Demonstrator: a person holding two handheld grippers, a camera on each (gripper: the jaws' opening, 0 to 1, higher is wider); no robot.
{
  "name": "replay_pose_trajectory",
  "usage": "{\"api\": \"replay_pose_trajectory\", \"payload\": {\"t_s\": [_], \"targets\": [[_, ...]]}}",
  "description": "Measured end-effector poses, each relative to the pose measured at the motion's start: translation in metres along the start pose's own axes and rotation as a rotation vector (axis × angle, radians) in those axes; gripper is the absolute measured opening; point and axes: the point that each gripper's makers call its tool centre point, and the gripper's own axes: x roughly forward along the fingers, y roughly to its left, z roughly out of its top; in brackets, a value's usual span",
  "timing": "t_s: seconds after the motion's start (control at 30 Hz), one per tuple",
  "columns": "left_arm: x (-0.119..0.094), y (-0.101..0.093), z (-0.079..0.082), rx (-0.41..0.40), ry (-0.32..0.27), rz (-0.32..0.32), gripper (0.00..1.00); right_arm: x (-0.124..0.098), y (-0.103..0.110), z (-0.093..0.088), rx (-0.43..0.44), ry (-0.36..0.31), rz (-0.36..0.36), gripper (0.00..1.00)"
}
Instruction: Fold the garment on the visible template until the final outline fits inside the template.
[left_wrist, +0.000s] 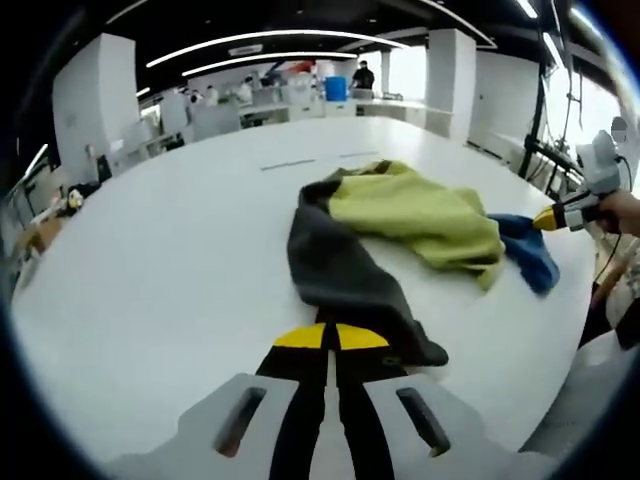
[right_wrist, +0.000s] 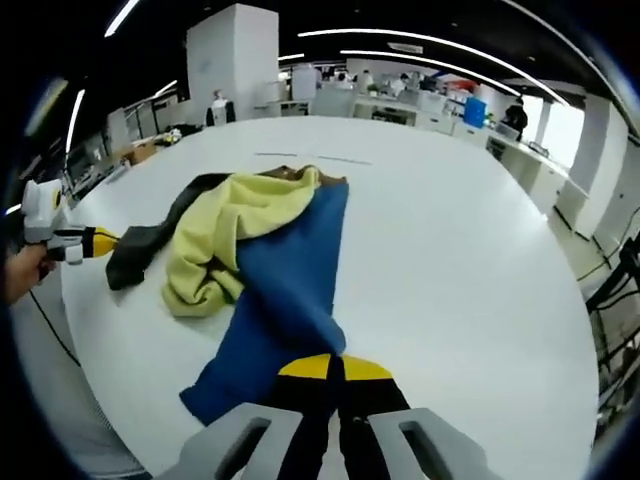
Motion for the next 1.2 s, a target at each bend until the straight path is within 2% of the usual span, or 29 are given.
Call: {"api": "replay_pose_trajectory", "payload": {"t_s": [0.17, 0.33, 0.73, 0.93, 1.03, 1.2], "targets": [[-0.005, 0.013, -0.007, -0.023, 0.017, 0.036, 0.0, -0.003, -0.016, -0.002, 0.019, 0.017, -0.006, 0.0], [-0.004, 0.035, -0.016, -0.065, 0.039, 0.087, 0.0, -0.004, -0.027, -0.003, 0.027, 0.032, 0.006, 0.0], [0.005, 0.065, -0.019, -0.036, 0.07, 0.159, 0.0, 0.001, -0.04, 0.003, 0.033, 0.041, -0.006, 0.0], [0.007, 0.085, -0.025, -0.046, 0.098, 0.225, 0.0, 0.002, -0.051, 0.003, 0.04, 0.044, -0.023, 0.0], [0.01, 0.094, -0.025, -0.071, 0.093, 0.233, 0.0, 0.002, -0.056, 0.002, 0.041, 0.048, -0.035, 0.0], [0.013, 0.108, -0.025, -0.046, 0.111, 0.261, 0.0, 0.003, -0.065, 0.0, 0.039, 0.059, -0.051, 0.0]]}}
